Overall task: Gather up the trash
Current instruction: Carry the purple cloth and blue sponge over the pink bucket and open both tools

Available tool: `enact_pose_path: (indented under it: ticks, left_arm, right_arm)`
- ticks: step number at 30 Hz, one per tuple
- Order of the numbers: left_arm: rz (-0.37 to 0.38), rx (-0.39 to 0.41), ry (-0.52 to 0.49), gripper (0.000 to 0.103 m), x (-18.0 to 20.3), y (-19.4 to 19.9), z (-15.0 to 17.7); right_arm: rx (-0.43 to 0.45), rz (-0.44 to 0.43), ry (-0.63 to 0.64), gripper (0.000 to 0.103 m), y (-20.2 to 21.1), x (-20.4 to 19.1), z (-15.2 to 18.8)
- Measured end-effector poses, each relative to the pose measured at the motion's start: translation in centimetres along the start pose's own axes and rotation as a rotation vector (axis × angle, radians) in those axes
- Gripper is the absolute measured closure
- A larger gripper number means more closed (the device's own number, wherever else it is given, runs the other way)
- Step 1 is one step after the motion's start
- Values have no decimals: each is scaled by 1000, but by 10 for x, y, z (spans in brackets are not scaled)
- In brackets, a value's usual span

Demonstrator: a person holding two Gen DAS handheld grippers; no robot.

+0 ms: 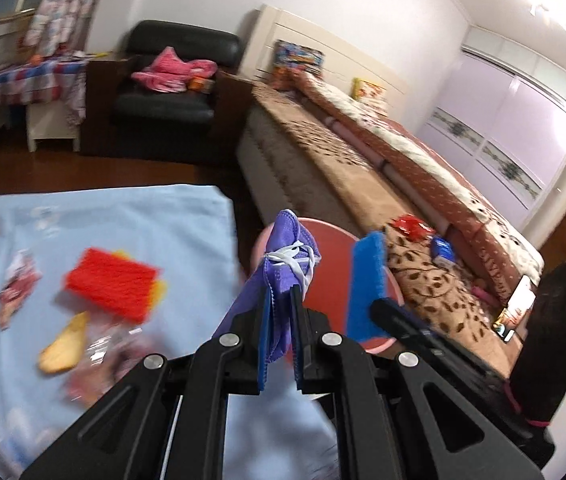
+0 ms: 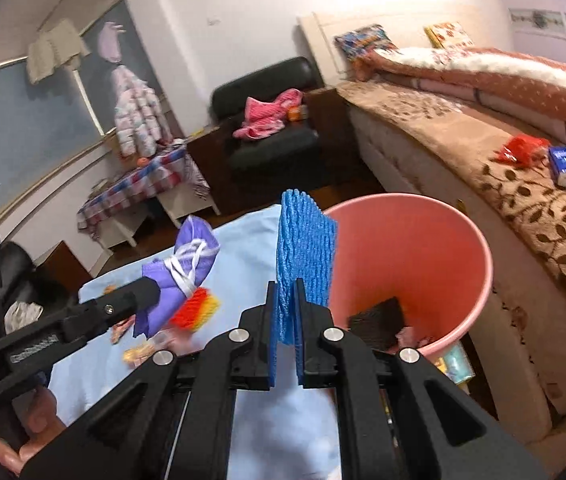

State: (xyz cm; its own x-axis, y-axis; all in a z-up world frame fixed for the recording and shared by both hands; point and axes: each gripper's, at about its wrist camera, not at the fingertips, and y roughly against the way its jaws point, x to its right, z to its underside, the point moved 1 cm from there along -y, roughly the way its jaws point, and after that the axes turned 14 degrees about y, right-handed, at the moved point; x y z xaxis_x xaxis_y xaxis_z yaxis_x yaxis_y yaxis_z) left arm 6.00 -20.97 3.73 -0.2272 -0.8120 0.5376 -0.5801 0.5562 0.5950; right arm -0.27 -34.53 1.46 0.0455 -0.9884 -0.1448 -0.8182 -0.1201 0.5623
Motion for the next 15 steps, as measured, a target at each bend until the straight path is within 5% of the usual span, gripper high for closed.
enact_pose_path:
  ticks: [7, 15]
  left_arm:
    - [52, -86, -2, 95, 33, -60, -4]
    - [29, -160, 9, 94, 26, -107, 2]
  right_arm:
    - [-52, 25, -52, 96, -24, 42, 3]
    - [-104, 23, -96, 96, -45, 63, 15]
